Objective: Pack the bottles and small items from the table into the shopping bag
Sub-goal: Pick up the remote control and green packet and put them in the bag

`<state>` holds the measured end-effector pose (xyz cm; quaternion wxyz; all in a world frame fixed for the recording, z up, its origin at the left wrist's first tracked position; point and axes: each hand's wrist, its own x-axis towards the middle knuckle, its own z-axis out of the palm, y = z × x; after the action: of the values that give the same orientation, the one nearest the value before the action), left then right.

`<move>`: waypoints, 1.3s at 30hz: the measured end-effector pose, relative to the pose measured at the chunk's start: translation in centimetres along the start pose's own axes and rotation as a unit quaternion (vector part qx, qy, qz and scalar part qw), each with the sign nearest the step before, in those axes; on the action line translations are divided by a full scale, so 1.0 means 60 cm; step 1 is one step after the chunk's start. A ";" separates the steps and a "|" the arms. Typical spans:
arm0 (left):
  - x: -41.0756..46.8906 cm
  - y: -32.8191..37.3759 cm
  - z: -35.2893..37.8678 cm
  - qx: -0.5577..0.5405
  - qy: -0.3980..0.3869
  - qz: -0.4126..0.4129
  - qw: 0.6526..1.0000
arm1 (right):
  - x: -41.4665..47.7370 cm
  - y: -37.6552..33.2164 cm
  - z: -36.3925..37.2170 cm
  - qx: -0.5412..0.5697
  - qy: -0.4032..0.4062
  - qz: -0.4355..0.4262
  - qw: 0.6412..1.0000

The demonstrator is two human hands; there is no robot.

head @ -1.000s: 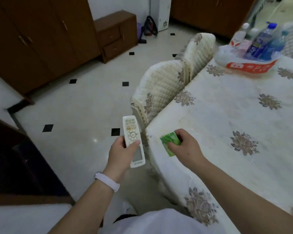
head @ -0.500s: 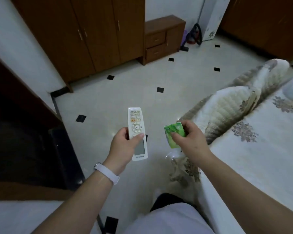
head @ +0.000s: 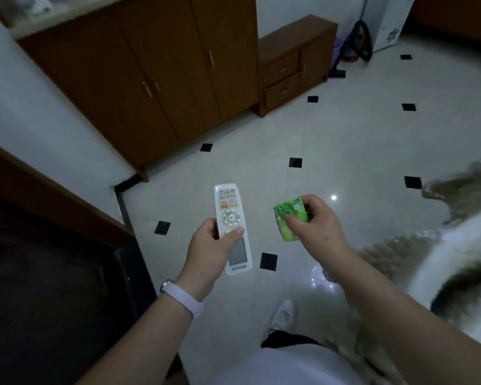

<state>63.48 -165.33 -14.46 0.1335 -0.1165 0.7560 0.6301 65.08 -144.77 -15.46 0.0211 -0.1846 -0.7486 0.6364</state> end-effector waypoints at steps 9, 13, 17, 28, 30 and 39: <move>0.209 0.158 0.151 0.014 -0.076 0.037 0.996 | 0.219 -0.061 -0.127 0.022 0.097 -0.012 0.995; 0.276 0.198 0.222 0.032 -0.131 0.046 0.990 | 0.268 -0.058 -0.184 0.038 0.153 -0.002 0.988; 0.346 0.224 0.298 0.048 -0.188 0.046 0.980 | 0.301 -0.037 -0.223 0.049 0.221 0.023 0.974; 0.596 0.326 0.491 0.021 -0.347 0.057 0.936 | 0.476 -0.073 -0.290 -0.001 0.380 0.076 0.922; 0.647 0.357 0.513 0.019 -0.370 0.060 0.927 | 0.522 -0.106 -0.298 -0.023 0.393 0.076 0.916; 0.805 0.442 0.664 0.036 -0.456 0.068 0.887 | 0.654 -0.162 -0.350 -0.073 0.486 0.100 0.865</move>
<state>11.29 -121.80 -13.64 0.4248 0.2402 0.6400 0.5935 31.73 -114.18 -10.14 0.3051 -0.5460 -0.6649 0.4083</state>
